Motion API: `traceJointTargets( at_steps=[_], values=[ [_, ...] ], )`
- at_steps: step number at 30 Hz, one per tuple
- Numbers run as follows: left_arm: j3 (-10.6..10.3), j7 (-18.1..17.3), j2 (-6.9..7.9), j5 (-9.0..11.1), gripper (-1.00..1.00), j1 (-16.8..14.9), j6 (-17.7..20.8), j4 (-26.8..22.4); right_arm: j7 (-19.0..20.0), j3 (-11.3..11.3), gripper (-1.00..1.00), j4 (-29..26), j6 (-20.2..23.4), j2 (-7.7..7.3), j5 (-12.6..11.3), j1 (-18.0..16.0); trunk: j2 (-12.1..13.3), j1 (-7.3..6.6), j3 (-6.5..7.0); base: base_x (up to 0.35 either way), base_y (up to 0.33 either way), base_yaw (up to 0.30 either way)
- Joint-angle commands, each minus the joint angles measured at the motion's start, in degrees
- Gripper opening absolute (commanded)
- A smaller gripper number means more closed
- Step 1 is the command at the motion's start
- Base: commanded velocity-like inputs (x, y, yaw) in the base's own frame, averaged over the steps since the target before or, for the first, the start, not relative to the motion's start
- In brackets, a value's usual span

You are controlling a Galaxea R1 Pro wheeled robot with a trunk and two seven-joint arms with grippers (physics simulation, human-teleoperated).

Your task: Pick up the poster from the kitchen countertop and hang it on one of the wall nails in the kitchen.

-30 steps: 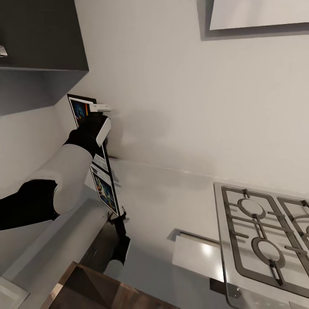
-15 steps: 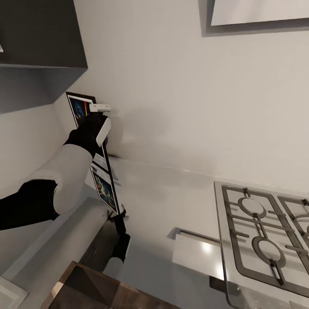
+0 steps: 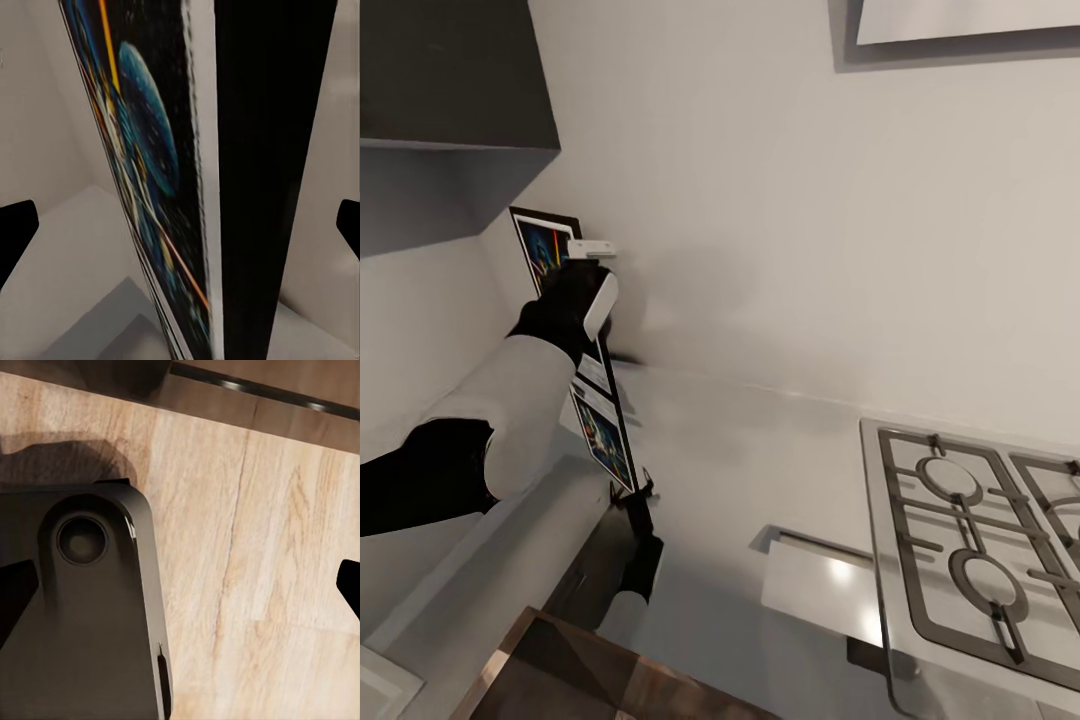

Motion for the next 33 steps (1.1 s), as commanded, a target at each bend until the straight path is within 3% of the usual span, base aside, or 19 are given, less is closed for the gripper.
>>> traceJointTargets(
  at_steps=[1, 6, 7, 29, 33],
  values=[
    [0.08, 0.14, -0.03, -0.05, 1.00, -0.03, 0.30, -0.56, 0.03, -0.14, 1.00, -0.09, -0.07, 0.01, 0.04, 0.03, -0.03, 0.00, -0.06, 0.000, 0.000, 0.000],
    [0.08, 0.16, -0.03, -0.07, 1.00, -0.03, 0.30, -1.28, 0.03, -0.14, 1.00, -0.09, -0.07, 0.01, 0.03, 0.03, -0.03, 0.00, -0.08, 0.000, 0.000, 0.000],
    [0.08, 0.16, -0.03, -0.08, -1.00, -0.03, 0.30, -1.34, 0.03, -0.14, 1.00, -0.09, -0.07, 0.01, 0.03, 0.03, -0.03, 0.00, -0.08, 0.000, 0.000, 0.000],
    [0.70, 1.77, 0.22, -0.08, -1.00, -0.03, 0.24, -4.28, 0.05, -0.15, 1.00, -0.08, -0.11, 0.01, 0.04, 0.03, -0.03, 0.00, -0.08, 0.000, 0.000, 0.000],
    [0.77, 1.81, 1.13, -0.08, -1.00, -0.03, 0.29, -6.39, 0.03, -0.14, 1.00, -0.09, -0.08, 0.01, 0.04, 0.03, -0.03, 0.00, -0.08, -0.117, 0.000, 0.000]
  ],
)
